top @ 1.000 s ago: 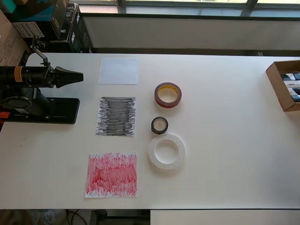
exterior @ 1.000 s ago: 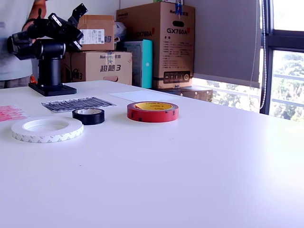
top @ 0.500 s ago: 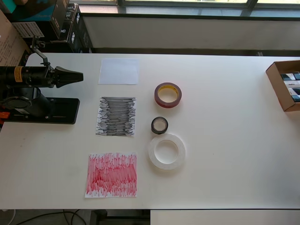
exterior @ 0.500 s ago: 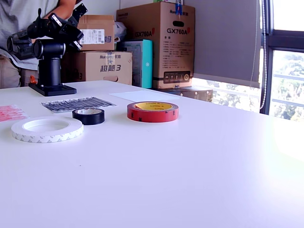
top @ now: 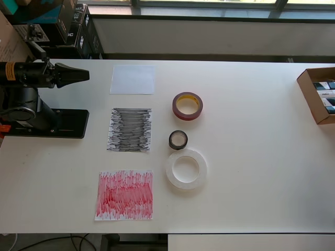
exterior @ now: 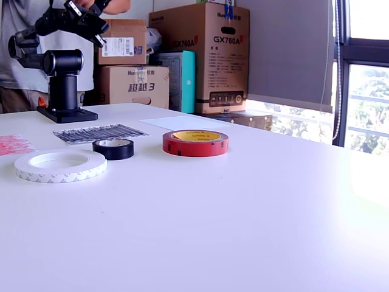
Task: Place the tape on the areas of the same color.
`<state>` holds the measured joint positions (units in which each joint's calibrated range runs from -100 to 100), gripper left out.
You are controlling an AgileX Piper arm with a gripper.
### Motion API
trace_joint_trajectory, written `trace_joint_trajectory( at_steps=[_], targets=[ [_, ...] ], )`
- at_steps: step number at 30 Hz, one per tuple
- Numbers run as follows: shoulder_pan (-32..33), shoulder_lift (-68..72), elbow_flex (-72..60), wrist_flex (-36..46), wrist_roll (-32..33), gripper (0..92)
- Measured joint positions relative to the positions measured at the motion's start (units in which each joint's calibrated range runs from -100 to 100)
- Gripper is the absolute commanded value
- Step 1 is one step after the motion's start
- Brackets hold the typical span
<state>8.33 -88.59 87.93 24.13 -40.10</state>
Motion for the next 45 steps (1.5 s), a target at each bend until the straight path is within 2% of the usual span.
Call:
trace_joint_trajectory(
  at_steps=[15, 27, 32, 45],
  targets=[
    [-0.4, 33.1, -32.9, 19.9, 0.6, 0.2],
    [-0.3, 54.9, -54.3, 20.7, 12.0, 0.2],
    [-0.5, 60.5, -57.4, 20.6, 15.7, 0.2],
    [-5.2, 69.2, -57.8, 20.5, 20.0, 0.2]
  ],
)
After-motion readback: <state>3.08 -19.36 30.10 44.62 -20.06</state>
